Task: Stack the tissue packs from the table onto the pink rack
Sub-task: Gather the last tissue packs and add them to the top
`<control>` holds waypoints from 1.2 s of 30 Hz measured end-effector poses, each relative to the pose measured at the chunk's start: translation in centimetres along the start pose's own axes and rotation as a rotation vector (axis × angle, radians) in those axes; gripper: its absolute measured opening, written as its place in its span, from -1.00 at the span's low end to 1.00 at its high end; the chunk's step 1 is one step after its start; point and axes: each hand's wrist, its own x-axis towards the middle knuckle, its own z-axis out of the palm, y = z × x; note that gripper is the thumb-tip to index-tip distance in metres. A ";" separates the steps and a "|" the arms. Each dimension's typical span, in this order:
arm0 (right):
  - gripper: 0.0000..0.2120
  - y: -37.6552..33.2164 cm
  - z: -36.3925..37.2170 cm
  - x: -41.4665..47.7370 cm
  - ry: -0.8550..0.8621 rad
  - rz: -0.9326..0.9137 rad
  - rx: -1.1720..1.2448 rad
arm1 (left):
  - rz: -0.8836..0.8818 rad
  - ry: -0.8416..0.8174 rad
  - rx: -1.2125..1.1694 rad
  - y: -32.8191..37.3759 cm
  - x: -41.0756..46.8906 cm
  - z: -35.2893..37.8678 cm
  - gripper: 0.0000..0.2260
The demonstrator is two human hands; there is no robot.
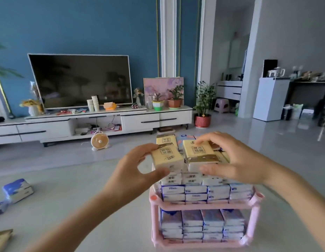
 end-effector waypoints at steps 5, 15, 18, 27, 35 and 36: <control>-0.51 1.4 0.5 1.2 -0.078 0.034 -0.001 | 0.051 0.005 0.174 -0.3 -0.2 1.0 -0.38; -0.52 2.2 1.0 1.5 -0.058 -0.041 -0.080 | 0.064 -0.028 0.237 -0.7 0.3 0.8 -0.35; -0.52 2.0 1.1 1.4 -0.028 -0.053 -0.077 | 0.089 -0.012 0.175 -0.9 0.5 1.0 -0.43; -0.50 2.0 1.3 1.1 0.016 -0.044 -0.039 | 0.049 -0.025 0.112 -0.8 0.1 1.5 -0.41; -0.56 0.6 1.1 2.3 0.224 0.094 0.212 | -0.293 0.106 -0.306 1.6 2.9 2.3 -0.41; -0.59 0.2 1.2 2.7 0.256 0.106 0.192 | -0.337 0.092 -0.375 2.0 3.5 2.7 -0.43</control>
